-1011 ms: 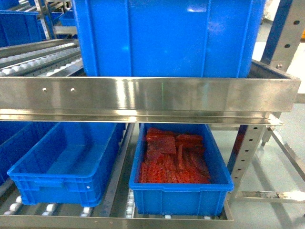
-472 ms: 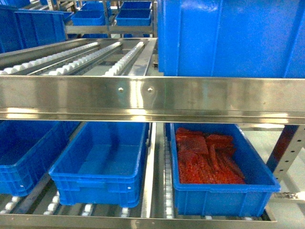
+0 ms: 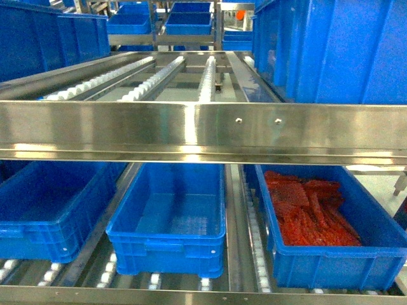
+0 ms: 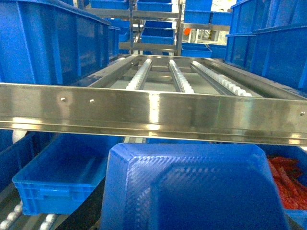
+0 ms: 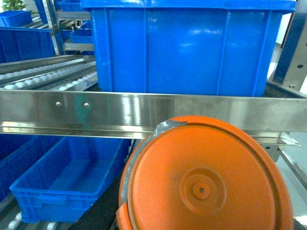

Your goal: Sort blue parts and orange caps into right shelf containers

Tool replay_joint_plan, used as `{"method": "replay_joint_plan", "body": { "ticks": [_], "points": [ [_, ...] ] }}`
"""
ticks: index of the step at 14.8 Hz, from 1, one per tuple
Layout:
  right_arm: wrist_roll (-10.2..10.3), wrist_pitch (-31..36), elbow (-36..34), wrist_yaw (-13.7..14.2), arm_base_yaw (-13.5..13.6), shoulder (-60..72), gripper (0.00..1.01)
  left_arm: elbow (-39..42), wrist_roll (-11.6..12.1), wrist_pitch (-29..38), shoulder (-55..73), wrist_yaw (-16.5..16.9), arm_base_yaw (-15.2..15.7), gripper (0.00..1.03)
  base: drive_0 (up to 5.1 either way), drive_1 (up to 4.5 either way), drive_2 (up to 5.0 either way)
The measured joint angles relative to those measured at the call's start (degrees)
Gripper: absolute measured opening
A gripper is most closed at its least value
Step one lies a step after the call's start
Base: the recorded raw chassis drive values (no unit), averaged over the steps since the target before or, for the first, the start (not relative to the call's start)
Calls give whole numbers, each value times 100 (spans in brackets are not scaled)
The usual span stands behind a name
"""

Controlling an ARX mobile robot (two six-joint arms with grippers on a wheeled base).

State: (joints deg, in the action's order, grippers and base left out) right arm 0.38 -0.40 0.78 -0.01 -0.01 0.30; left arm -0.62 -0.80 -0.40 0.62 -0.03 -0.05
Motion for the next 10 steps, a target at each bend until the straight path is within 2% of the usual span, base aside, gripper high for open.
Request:
{"method": "replay_joint_plan", "body": {
  "ticks": [10],
  "points": [
    [0, 17, 0, 0, 0, 0, 44, 0, -2, 0, 0, 0, 0, 43, -489, 242, 242]
  ]
}}
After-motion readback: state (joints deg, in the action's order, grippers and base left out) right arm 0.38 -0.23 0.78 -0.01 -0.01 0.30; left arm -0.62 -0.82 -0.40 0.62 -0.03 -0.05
